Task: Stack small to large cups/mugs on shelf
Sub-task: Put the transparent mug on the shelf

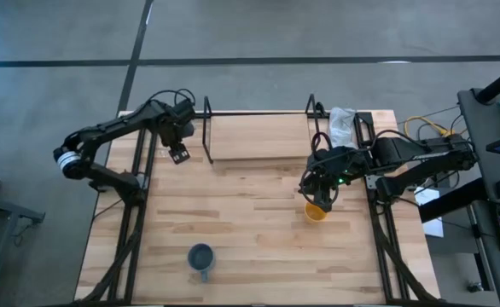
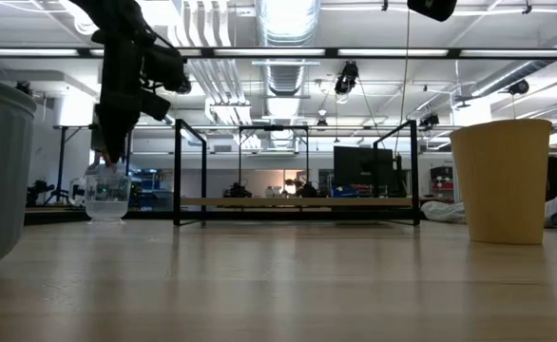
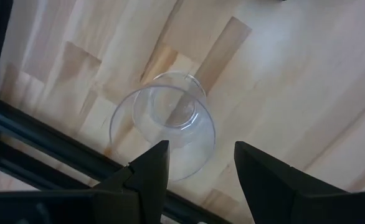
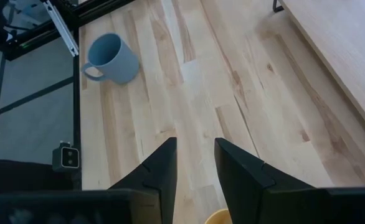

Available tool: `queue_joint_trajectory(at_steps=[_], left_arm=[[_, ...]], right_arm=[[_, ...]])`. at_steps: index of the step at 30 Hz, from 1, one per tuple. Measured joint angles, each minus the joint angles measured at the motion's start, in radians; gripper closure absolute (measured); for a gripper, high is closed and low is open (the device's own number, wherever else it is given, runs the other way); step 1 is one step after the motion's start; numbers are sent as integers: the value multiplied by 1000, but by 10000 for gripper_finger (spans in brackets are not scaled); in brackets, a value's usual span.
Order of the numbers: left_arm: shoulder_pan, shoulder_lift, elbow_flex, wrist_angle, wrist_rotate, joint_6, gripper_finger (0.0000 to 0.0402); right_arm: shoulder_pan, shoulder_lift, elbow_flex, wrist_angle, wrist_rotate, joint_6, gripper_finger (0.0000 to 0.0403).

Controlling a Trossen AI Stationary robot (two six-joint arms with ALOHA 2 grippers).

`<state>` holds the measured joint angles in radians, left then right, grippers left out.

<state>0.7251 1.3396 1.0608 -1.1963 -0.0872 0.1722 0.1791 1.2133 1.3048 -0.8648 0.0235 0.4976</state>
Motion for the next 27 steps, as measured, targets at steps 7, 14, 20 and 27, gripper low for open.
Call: queue_joint_trajectory(at_steps=[7,14,20,27], left_arm=[[26,-86,-86,114,28,-7,234],[28,-105,-170,147,29,-8,234],[28,-112,-194,220,-14,-8,234],[28,-105,-199,245,-5,-7,234]], right_arm=[[0,0,-2,-2,2,-6,300],[0,0,-2,-3,3,-8,300],[0,0,-2,-3,3,-8,300],[0,0,-2,-3,3,-8,300]])
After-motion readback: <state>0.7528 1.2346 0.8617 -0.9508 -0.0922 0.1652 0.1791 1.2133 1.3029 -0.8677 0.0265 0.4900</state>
